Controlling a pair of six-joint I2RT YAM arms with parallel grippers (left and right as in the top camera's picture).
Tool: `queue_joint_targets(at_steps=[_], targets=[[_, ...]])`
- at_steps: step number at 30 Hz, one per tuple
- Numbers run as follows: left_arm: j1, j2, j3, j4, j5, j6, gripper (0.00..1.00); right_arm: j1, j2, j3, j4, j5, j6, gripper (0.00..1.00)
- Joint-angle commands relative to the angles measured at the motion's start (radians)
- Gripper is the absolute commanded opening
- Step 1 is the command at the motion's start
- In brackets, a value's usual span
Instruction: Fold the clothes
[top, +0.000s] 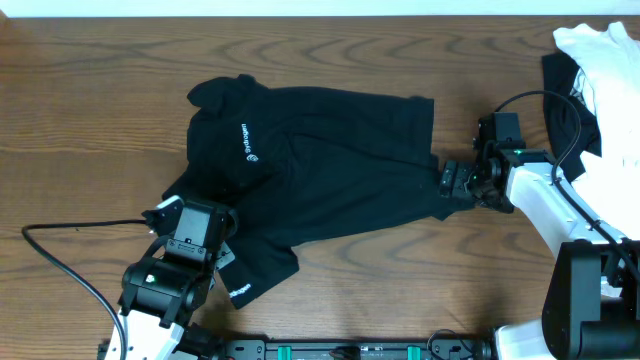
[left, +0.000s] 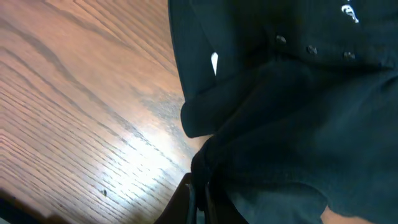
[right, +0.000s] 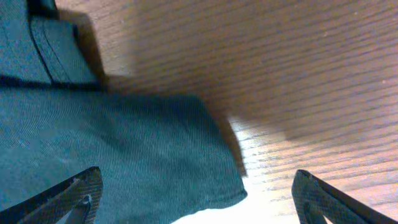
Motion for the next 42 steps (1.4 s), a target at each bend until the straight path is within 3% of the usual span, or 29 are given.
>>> queue_joint_targets(at_steps=[1,7,11,19,36,42], targets=[[0.008,0.001,0.004,-0.003,-0.061,0.003,0.06,-0.009,0.001,0.0,-0.006,-0.048,0.037,0.95],[0.008,0.001,0.004,0.006,-0.061,0.003,0.06,-0.008,0.001,0.0,-0.044,-0.118,0.101,0.95],[0.008,0.001,0.004,0.005,-0.061,0.003,0.06,-0.008,0.001,0.0,-0.047,-0.122,0.105,0.88],[0.008,0.001,0.004,0.005,-0.061,0.003,0.06,-0.008,0.001,0.0,-0.038,-0.118,0.126,0.54],[0.008,0.001,0.004,0.005,-0.061,0.003,0.06,-0.008,0.002,-0.128,0.054,-0.081,0.195,0.56],[0.008,0.002,0.004,0.008,-0.061,0.006,0.06,-0.008,0.002,-0.151,0.095,-0.081,0.202,0.52]])
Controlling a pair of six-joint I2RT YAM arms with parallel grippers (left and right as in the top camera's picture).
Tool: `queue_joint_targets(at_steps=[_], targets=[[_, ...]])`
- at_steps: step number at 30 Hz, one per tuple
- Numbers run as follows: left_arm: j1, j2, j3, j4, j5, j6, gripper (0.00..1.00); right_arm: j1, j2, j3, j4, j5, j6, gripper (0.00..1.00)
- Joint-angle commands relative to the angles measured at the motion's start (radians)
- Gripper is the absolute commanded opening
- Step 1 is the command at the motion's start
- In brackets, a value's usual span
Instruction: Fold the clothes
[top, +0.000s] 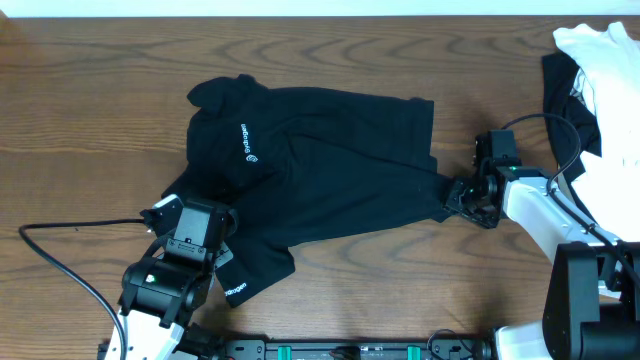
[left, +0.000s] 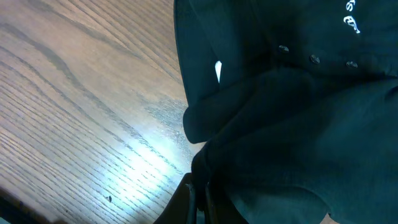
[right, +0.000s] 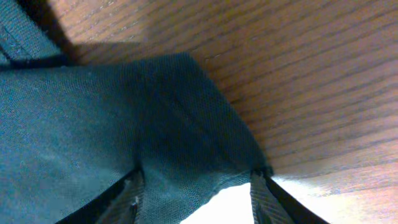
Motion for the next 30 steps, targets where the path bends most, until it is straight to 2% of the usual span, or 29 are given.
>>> queue_joint_targets(at_steps=[1,3,5,7,8,17,23,25,27,30], targets=[[0.008,0.002,0.004,0.001,-0.032,0.006,0.06,-0.008,0.016,-0.028,0.019,0.005,0.02,0.5],[0.008,0.002,0.004,0.002,-0.032,0.006,0.06,-0.008,0.016,-0.028,0.018,0.005,0.019,0.45],[0.008,0.002,0.004,0.002,-0.032,0.006,0.06,-0.008,0.016,-0.028,0.017,0.005,0.019,0.36],[0.008,0.002,0.004,0.002,-0.032,0.006,0.06,-0.008,0.016,-0.028,0.014,0.005,0.02,0.22],[0.008,0.002,0.004,0.002,-0.032,0.006,0.06,-0.008,0.016,-0.028,0.014,0.005,0.02,0.19],[0.008,0.002,0.004,0.002,-0.032,0.006,0.06,-0.01,-0.011,-0.026,-0.001,0.006,0.019,0.18],[0.008,0.001,0.004,0.008,-0.032,0.006,0.06,-0.01,-0.134,-0.025,-0.067,0.038,-0.009,0.2],[0.008,0.001,0.004,0.012,-0.032,0.006,0.06,-0.01,-0.184,-0.025,-0.087,0.046,-0.031,0.16],[0.008,0.001,0.004,0.016,-0.032,0.006,0.06,-0.01,-0.235,-0.025,-0.112,0.046,-0.05,0.01],[0.008,0.001,0.004,0.017,-0.032,0.006,0.06,-0.01,-0.286,-0.025,-0.147,0.046,-0.057,0.01]])
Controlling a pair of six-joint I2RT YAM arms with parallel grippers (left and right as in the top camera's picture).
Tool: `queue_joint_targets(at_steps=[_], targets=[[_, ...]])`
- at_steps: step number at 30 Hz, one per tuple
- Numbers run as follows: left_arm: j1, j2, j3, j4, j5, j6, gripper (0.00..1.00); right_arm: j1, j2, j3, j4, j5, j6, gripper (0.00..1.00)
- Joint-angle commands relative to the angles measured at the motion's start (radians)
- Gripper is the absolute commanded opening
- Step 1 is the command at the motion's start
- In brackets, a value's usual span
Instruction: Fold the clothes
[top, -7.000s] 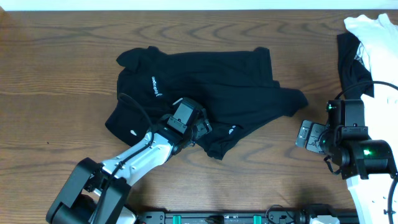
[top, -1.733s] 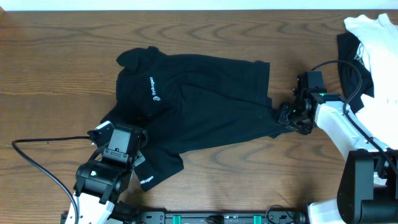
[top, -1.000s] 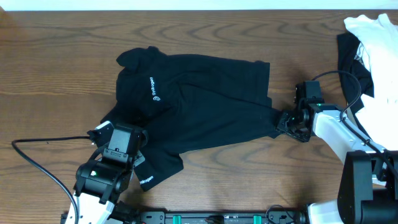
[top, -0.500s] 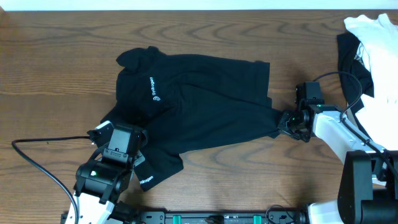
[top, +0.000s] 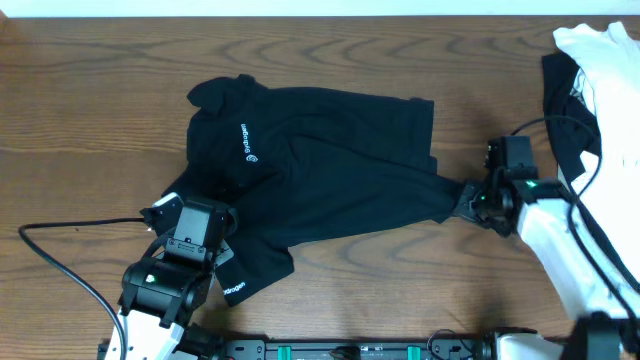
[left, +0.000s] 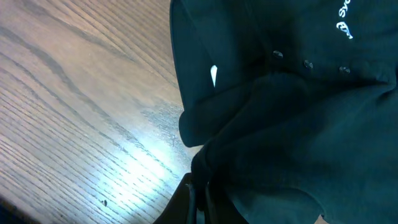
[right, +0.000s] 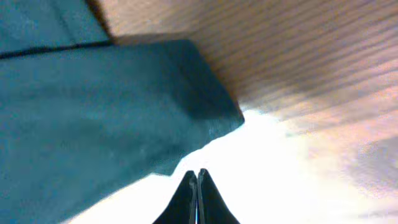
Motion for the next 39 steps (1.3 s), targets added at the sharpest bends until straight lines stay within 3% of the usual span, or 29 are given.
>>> queue_joint_targets(at_steps=[1,3,9,22,34,39], targets=[[0.008,0.001,0.004,-0.002,-0.032,0.006,0.06,-0.008,-0.039,-0.002,-0.021,0.014,-0.029,0.03],[0.008,0.001,0.004,-0.002,-0.032,0.006,0.06,-0.007,-0.036,-0.003,-0.033,0.009,-0.029,0.22],[0.008,0.001,0.004,-0.002,-0.032,0.006,0.06,-0.006,0.0,-0.033,-0.007,0.008,-0.01,0.45],[0.008,0.001,0.004,-0.002,-0.032,0.006,0.06,-0.006,0.16,-0.101,0.171,-0.037,0.042,0.43],[0.008,0.001,0.004,-0.002,-0.031,0.006,0.06,-0.006,0.171,-0.101,0.22,-0.041,0.056,0.4],[0.008,0.001,0.004,-0.002,-0.032,0.006,0.06,-0.006,0.171,-0.101,0.234,-0.041,0.11,0.29]])
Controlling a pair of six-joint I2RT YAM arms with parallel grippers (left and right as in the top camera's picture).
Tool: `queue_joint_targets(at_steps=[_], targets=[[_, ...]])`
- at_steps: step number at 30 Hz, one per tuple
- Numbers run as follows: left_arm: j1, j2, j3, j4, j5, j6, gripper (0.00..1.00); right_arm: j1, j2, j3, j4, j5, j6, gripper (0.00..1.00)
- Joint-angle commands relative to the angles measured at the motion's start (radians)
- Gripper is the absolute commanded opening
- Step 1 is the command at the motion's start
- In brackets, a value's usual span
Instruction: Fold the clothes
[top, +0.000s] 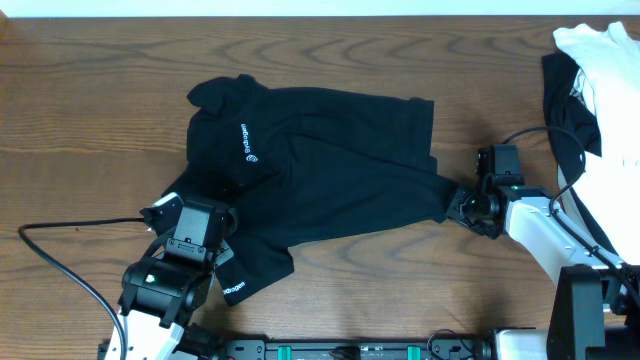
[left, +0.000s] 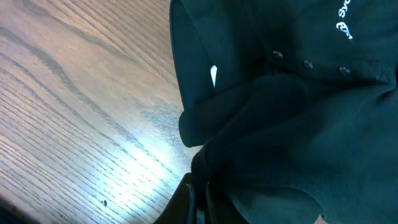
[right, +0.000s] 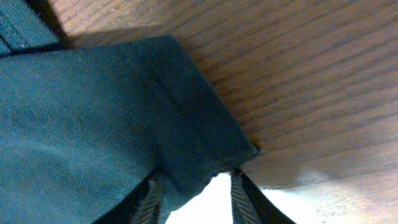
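A black polo shirt (top: 330, 170) lies spread across the middle of the table, collar and white logo to the left, hem to the right. My left gripper (top: 222, 262) is at its near left corner, and the left wrist view shows that gripper (left: 200, 198) shut on a bunched fold of the black fabric (left: 292, 124). My right gripper (top: 458, 205) is at the shirt's right end. Seen from the right wrist, this gripper (right: 196, 198) is open, its fingers (right: 154, 202) apart, with the corner of the hem (right: 186, 143) lying between them.
A heap of white and black clothes (top: 595, 70) sits at the back right corner. A black cable (top: 70, 255) loops over the wooden table (top: 100, 100) at the near left, and another cable arcs above the right arm.
My right gripper was shut a little to the right of the shirt's end. It now sits closer to the shirt and is open around the hem corner. The left gripper and the shirt look unchanged.
My right gripper stood wide open over the hem corner, then half closed around that corner, then shut just off its edge, and now stands open around it again. All the while my left gripper stayed shut on the shirt's near left fold, and the shirt barely shifted.
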Motion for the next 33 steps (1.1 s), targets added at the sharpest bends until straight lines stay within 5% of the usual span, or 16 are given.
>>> queue_joint_targets(at_steps=[1,8,18,29,33], targets=[[0.008,0.001,0.005,-0.003,-0.032,0.006,0.06,-0.006,0.012,-0.006,0.002,-0.004,0.057,0.29],[0.008,0.001,0.005,-0.003,-0.032,0.006,0.06,-0.006,0.012,-0.008,0.002,-0.004,0.064,0.29],[0.008,0.001,0.005,-0.003,-0.032,0.006,0.06,0.0,0.012,-0.008,0.014,-0.003,0.064,0.01],[0.008,0.0,0.005,-0.002,-0.031,0.011,0.06,-0.001,-0.029,0.013,-0.027,0.0,0.05,0.01],[0.008,-0.006,0.027,0.012,-0.031,0.098,0.06,-0.001,-0.14,0.062,-0.088,0.002,0.012,0.01]])
